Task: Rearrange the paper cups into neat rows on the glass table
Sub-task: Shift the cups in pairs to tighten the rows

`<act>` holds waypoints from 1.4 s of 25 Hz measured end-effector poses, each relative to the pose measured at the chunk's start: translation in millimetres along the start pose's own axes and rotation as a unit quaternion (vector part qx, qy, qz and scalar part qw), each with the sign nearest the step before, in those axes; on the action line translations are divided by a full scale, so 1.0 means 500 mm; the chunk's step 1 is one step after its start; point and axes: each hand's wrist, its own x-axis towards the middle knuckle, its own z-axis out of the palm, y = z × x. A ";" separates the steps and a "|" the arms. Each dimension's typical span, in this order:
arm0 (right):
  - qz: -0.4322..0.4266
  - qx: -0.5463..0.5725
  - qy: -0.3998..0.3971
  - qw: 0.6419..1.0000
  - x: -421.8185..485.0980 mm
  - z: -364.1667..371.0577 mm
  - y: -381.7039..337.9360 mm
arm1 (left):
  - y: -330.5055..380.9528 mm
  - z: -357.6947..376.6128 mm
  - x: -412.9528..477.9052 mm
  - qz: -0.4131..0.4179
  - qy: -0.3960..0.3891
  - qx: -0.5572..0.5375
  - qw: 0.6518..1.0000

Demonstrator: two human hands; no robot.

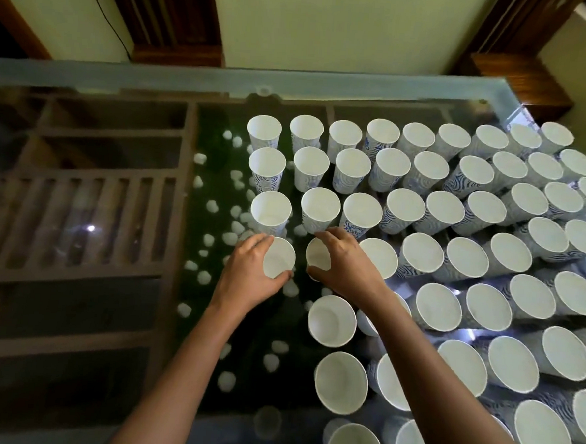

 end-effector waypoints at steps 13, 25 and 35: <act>-0.043 0.026 -0.004 0.999 -0.024 0.020 -0.015 | -0.005 0.002 0.000 0.016 0.009 -0.018 1.000; -0.012 0.043 0.094 0.995 -0.111 -0.060 0.082 | 0.111 0.033 -0.017 0.109 0.056 -0.044 0.991; 0.115 0.026 0.160 0.980 -0.264 -0.222 0.433 | 0.448 0.235 -0.003 0.206 -0.017 -0.072 0.976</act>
